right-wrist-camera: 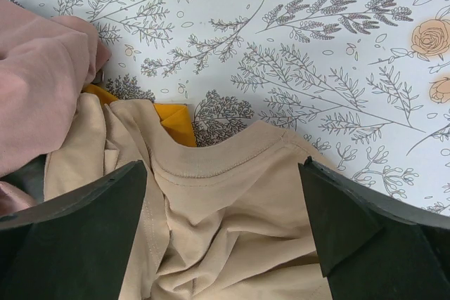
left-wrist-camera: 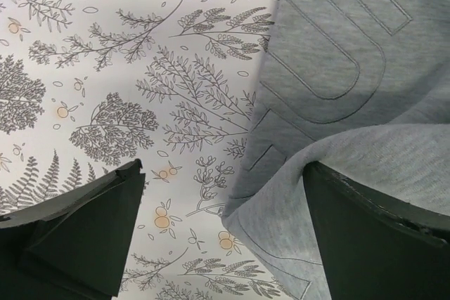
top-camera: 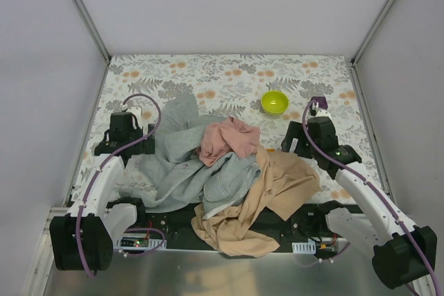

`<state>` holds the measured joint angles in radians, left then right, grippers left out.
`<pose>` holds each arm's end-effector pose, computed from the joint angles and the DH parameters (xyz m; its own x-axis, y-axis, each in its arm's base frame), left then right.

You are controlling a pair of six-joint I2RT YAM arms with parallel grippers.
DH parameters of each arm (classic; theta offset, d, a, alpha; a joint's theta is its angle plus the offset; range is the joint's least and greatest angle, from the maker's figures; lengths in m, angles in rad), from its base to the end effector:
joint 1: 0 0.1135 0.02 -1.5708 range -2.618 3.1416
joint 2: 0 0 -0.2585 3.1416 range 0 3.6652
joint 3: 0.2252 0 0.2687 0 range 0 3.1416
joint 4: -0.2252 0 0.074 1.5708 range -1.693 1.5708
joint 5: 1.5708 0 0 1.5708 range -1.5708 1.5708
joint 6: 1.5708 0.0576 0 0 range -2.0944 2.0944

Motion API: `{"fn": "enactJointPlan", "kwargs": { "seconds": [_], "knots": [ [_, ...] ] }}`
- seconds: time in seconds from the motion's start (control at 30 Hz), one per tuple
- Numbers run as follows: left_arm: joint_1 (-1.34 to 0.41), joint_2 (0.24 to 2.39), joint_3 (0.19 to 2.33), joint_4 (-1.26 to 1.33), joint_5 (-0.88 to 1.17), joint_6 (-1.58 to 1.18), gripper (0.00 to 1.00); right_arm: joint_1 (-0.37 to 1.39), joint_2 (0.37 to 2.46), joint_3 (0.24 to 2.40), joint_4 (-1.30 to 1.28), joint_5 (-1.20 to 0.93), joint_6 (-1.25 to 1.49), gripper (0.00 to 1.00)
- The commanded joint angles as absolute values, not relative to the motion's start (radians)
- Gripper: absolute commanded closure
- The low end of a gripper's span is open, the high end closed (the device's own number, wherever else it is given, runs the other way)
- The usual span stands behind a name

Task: Pick out a specific cloth from the pile

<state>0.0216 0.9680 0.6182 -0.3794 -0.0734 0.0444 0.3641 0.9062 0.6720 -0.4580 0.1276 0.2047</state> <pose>0.2379 0.0094 0.2055 -0.6688 0.0298 -0.7428 -0.0466 0.9956 0.0819 0.2177 0.0751 0.2309 -0.6371 -0.0270 -0.7703 -0.1350 0.9879 0.0770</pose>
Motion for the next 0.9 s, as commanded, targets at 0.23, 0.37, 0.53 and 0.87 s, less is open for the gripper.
{"fn": "enactJointPlan", "kwargs": {
  "seconds": [0.23,0.37,0.53,0.87],
  "knots": [
    [0.02,1.0,0.958,-0.687,0.392,0.345,0.0,0.361,0.854,0.684,-0.442,0.1,0.193,0.01],
    [-0.168,1.064,1.231,-0.865,0.419,0.334,0.0,0.362,0.851,0.686,-0.448,0.094,0.193,0.01],
    [-0.486,1.159,1.431,-0.923,0.409,0.305,0.0,0.36,0.839,0.692,-0.469,0.081,0.198,0.01],
    [-0.847,1.57,1.666,-0.928,0.31,0.272,0.0,0.361,0.81,0.681,-0.506,0.051,0.221,0.01]
  ]
}}
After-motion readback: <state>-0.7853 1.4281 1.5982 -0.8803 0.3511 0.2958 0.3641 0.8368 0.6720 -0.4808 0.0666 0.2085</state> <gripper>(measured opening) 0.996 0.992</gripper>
